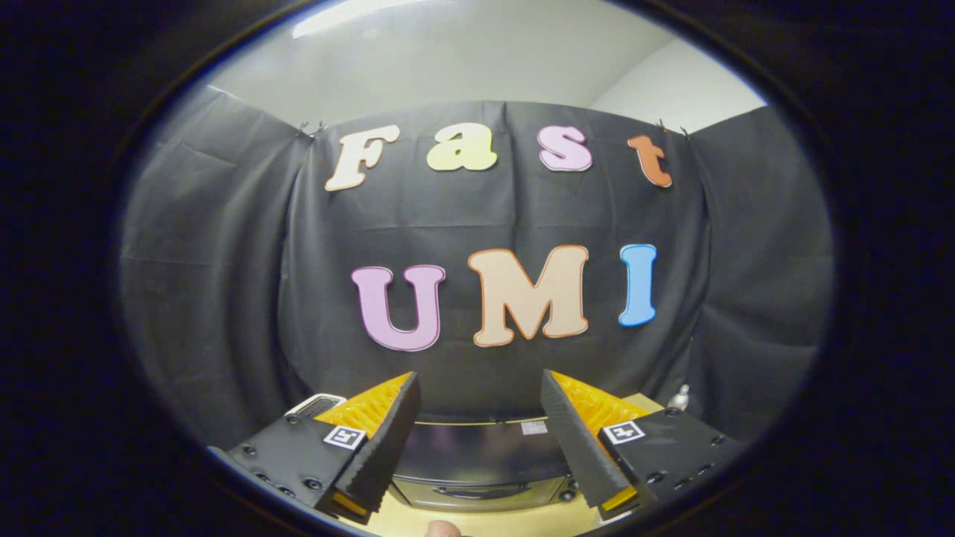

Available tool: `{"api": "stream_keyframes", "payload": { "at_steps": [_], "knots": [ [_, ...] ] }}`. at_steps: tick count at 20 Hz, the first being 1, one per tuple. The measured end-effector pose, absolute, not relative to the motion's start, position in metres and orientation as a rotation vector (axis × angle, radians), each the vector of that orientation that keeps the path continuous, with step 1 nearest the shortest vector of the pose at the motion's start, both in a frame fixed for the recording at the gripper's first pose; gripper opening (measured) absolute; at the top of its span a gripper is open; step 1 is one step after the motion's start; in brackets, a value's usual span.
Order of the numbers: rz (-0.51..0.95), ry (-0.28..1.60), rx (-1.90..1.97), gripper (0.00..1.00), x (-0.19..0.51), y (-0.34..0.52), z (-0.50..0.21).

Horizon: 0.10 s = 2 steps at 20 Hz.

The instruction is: Open the toaster oven, put the food inside, and close the toaster oven door.

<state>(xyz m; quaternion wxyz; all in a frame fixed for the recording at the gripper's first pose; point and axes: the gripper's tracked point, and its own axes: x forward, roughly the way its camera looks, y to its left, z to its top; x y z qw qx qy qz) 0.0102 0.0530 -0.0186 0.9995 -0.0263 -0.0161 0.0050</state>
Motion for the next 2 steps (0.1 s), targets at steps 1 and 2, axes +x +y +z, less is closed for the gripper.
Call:
{"api": "stream_keyframes", "payload": {
  "at_steps": [1, 2],
  "knots": [
    [0.018, -0.049, -0.059, 0.99, 0.0099, 0.057, -0.0087],
    [0.025, -0.063, -0.066, 0.99, 0.01, 0.0595, -0.0035]
  ]
}}
